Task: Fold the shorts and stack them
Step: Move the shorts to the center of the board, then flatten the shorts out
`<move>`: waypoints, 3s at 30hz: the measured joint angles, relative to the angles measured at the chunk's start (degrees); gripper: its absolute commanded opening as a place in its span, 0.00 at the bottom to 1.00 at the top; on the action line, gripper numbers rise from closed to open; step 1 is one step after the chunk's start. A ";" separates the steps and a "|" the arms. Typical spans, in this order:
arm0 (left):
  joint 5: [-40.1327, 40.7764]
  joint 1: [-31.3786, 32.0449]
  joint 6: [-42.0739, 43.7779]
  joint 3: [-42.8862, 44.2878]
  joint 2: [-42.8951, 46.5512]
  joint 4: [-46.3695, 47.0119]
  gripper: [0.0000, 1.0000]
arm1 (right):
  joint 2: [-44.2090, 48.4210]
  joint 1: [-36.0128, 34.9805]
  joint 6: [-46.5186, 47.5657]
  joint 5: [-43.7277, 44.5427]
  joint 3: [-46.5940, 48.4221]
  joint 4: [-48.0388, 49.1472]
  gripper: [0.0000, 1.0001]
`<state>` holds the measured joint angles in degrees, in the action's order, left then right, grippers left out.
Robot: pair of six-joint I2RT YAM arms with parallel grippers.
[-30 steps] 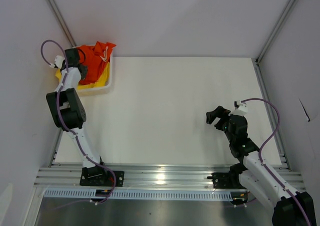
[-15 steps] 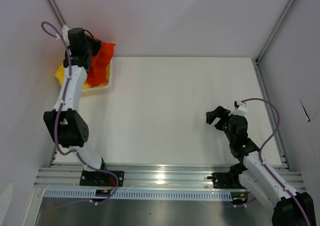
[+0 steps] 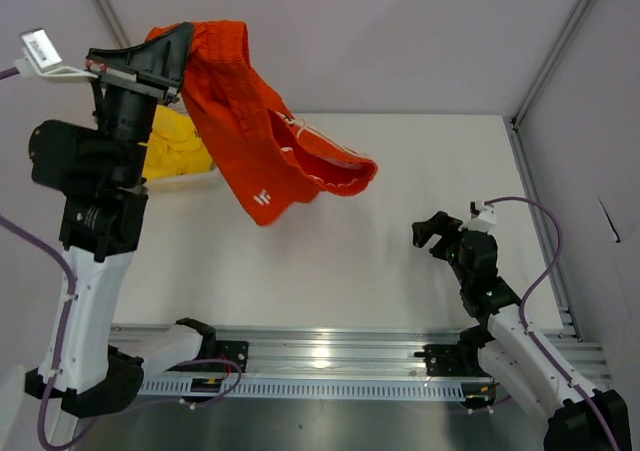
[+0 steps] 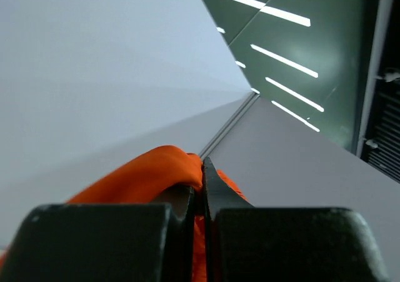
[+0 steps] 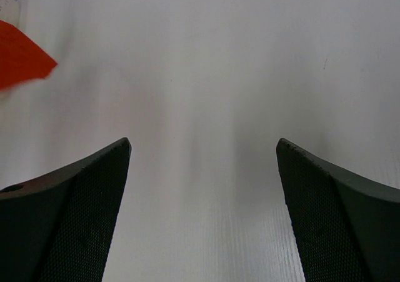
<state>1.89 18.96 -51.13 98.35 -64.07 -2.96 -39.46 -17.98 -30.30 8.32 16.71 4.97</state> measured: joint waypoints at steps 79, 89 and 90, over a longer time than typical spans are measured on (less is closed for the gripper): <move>12.74 9.16 -14.23 -53.37 17.64 -6.45 0.00 | -54.34 -44.94 20.17 13.90 28.59 21.59 0.99; 11.98 9.16 -15.85 -50.23 16.20 -7.19 0.00 | -64.41 -47.71 25.20 23.41 31.82 39.43 0.99; 11.82 9.16 -16.00 -49.81 16.06 -7.19 0.00 | -65.18 -47.93 25.57 24.02 32.35 40.74 0.99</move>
<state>13.72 28.12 -67.13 48.53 -48.01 -10.15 -104.64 -65.91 -4.73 32.34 49.06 45.71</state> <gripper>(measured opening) 0.009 0.993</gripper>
